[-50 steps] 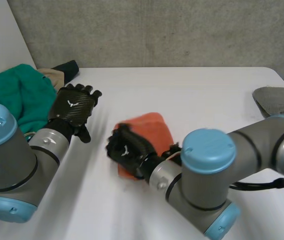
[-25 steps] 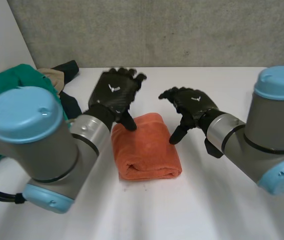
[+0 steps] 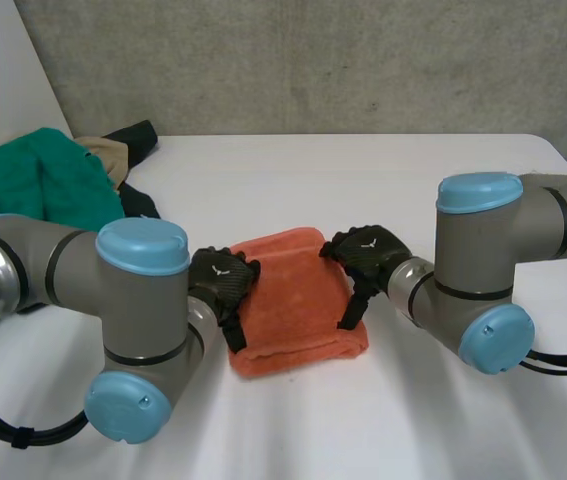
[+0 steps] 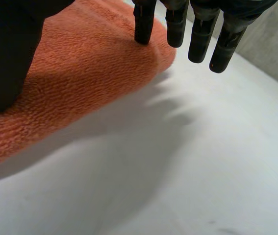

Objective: Fold the laundry.

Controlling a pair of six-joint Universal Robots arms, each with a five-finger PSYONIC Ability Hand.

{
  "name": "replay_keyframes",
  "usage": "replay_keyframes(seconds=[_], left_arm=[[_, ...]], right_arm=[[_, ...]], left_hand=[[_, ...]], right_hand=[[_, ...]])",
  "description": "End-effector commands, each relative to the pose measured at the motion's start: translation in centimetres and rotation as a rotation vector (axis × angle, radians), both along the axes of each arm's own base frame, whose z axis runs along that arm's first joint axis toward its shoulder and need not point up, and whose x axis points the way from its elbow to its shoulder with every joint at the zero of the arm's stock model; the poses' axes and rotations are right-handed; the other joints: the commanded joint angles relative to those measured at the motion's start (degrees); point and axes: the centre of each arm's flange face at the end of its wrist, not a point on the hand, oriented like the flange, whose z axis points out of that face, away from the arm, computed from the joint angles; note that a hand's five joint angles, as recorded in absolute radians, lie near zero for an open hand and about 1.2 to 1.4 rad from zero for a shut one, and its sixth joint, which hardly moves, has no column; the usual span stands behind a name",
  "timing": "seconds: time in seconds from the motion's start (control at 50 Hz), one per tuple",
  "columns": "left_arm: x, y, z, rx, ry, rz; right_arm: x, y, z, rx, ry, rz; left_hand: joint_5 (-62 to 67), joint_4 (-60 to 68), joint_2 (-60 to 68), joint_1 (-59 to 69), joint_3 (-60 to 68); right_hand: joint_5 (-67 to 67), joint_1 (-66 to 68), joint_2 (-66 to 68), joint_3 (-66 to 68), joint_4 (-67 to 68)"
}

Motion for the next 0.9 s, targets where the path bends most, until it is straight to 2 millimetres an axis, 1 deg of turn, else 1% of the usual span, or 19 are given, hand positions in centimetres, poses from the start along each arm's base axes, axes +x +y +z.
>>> replay_keyframes(seconds=[0.02, 0.04, 0.08, 0.1, 0.12, 0.14, 0.18, 0.2, 0.22, 0.26, 0.28, 0.34, 0.36, 0.42, 0.44, 0.46, 0.52, 0.7, 0.9], left_arm=[[-0.8, -0.1, 5.7, -0.127, 0.101, -0.057], [-0.8, 0.1, 6.7, -0.145, 0.122, -0.076], [-0.9, 0.3, 8.3, -0.174, 0.152, -0.102], [-0.7, 0.5, 10.3, -0.210, 0.193, -0.139], [-0.6, 0.6, 11.1, -0.226, 0.206, -0.153], [-0.1, 0.6, 13.3, -0.264, 0.247, -0.185], [0.3, 0.6, 14.6, -0.286, 0.274, -0.215], [0.5, 0.9, 15.8, -0.294, 0.301, -0.268], [0.6, 1.2, 16.4, -0.294, 0.315, -0.296], [0.8, 1.6, 17.3, -0.281, 0.339, -0.350], [0.9, 1.9, 17.9, -0.251, 0.363, -0.393], [1.4, 1.9, 18.5, -0.179, 0.403, -0.439], [1.6, 1.8, 18.6, -0.167, 0.411, -0.441], [2.1, 1.3, 18.7, -0.132, 0.429, -0.441], [2.1, 1.2, 18.7, -0.131, 0.431, -0.437], [2.1, 1.1, 18.6, -0.125, 0.431, -0.436], [2.1, 1.1, 18.3, -0.118, 0.429, -0.433], [1.7, 1.4, 17.9, -0.103, 0.427, -0.448], [1.6, 1.5, 18.1, -0.111, 0.428, -0.452]], right_arm=[[-0.3, 1.1, 4.5, -0.086, -0.052, -0.002], [-0.7, 1.5, 5.4, -0.104, -0.076, -0.011], [-1.1, 1.9, 5.8, -0.122, -0.100, -0.019], [-1.2, 2.4, 5.8, -0.140, -0.123, -0.022], [-1.4, 2.6, 5.8, -0.149, -0.131, -0.023], [-1.6, 3.4, 5.7, -0.166, -0.143, -0.018], [-2.0, 4.4, 5.9, -0.188, -0.157, -0.013], [-2.3, 5.4, 5.7, -0.205, -0.160, -0.003], [-2.4, 5.9, 5.6, -0.213, -0.161, 0.003], [-2.4, 6.8, 5.0, -0.214, -0.164, 0.015], [-2.1, 7.9, 4.0, -0.208, -0.164, 0.038], [-1.3, 9.6, 3.0, -0.216, -0.174, 0.083], [-0.7, 10.5, 2.3, -0.220, -0.181, 0.114], [0.1, 11.1, 1.0, -0.213, -0.179, 0.142], [0.5, 11.2, -0.1, -0.203, -0.172, 0.151], [0.6, 11.2, -0.5, -0.204, -0.169, 0.155], [1.1, 10.7, -1.9, -0.220, -0.141, 0.162], [2.2, 8.8, -4.1, -0.355, -0.021, 0.180], [3.2, 7.2, -4.3, -0.394, -0.018, 0.157]], left_hand=[[-1.07, -1.44, -1.45, -1.03, -1.57], [-0.90, -1.28, -1.28, -0.86, -1.41], [-0.90, -1.28, -1.28, -0.86, -1.41], [-0.90, -1.28, -1.28, -0.86, -1.41], [-0.90, -1.28, -1.28, -0.86, -1.41], [-0.90, -1.28, -1.28, -0.86, -1.41], [-0.73, -1.11, -1.11, -0.69, -1.24], [-0.73, -1.11, -1.11, -0.69, -1.24], [-0.73, -1.11, -1.11, -0.69, -1.24], [-0.56, -0.94, -0.95, -0.53, -1.07], [-0.56, -0.94, -0.95, -0.53, -1.07], [-0.56, -0.94, -0.95, -0.53, -1.07], [-0.56, -0.94, -0.95, -0.53, -1.07], [-0.40, -0.78, -0.78, -0.36, -0.90], [-0.56, -0.94, -0.94, -0.52, -1.07], [-0.40, -0.78, -0.78, -0.36, -0.90], [-0.56, -0.94, -0.95, -0.53, -1.07], [-0.73, -1.11, -1.11, -0.69, -1.24], [-0.73, -1.11, -1.11, -0.69, -1.24]], right_hand=[[-3.19, 0.20, -2.27, -1.82, -3.04], [-3.19, 0.20, -2.27, -1.82, -3.04], [-3.19, 0.20, -2.27, -1.82, -3.04], [-3.19, 0.20, -2.27, -1.82, -3.04], [-3.19, 0.20, -2.27, -1.82, -3.04], [-3.19, 0.20, -2.27, -1.82, -3.04], [-3.19, 0.20, -2.27, -1.82, -3.04], [-3.19, 0.20, -2.27, -1.82, -3.04], [-3.19, 0.20, -2.27, -1.82, -3.04], [-3.19, 0.20, -2.27, -1.82, -3.04], [-3.19, 0.20, -2.27, -1.82, -3.04], [-3.19, 0.20, -2.27, -1.82, -3.04], [-3.19, 0.20, -2.27, -1.82, -3.04], [-3.19, 0.20, -2.27, -1.82, -3.04], [-3.19, 0.20, -2.27, -1.82, -3.04], [-3.19, 0.20, -2.27, -1.82, -3.04], [-3.19, 0.20, -2.27, -1.82, -3.04], [-3.19, 0.20, -2.27, -1.82, -3.04], [-3.19, 0.20, -2.27, -1.82, -3.04]])
